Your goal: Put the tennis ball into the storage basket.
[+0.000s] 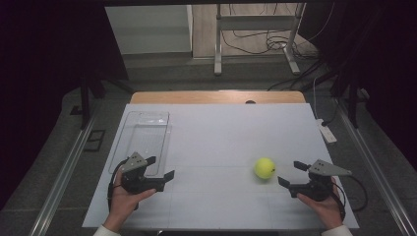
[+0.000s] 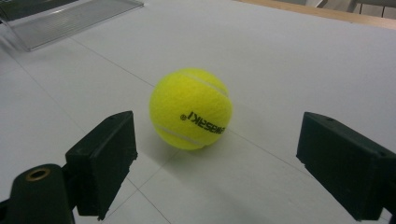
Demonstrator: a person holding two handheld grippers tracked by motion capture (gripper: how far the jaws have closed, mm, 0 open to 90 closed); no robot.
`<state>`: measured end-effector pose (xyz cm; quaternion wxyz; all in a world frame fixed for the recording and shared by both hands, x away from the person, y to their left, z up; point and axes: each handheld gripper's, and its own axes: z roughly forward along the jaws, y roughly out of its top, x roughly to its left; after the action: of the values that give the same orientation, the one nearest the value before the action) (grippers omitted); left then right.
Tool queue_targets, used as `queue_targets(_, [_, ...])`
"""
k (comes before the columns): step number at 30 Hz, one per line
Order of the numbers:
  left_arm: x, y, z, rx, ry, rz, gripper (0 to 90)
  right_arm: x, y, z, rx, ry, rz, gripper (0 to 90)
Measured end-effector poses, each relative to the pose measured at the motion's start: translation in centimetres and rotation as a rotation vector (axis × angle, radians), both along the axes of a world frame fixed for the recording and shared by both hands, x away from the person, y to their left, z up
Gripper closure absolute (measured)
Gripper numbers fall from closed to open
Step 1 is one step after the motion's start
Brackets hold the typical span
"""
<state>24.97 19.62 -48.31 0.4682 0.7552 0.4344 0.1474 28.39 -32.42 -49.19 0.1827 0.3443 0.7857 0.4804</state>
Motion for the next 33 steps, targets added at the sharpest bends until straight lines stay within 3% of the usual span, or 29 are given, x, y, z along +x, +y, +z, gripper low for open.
queue_targets(33, [3.3,-4.7,1.5,0.039,0.046,-0.116,10.8,0.0,-0.1,-0.4,-0.009,0.010,0.006,12.1])
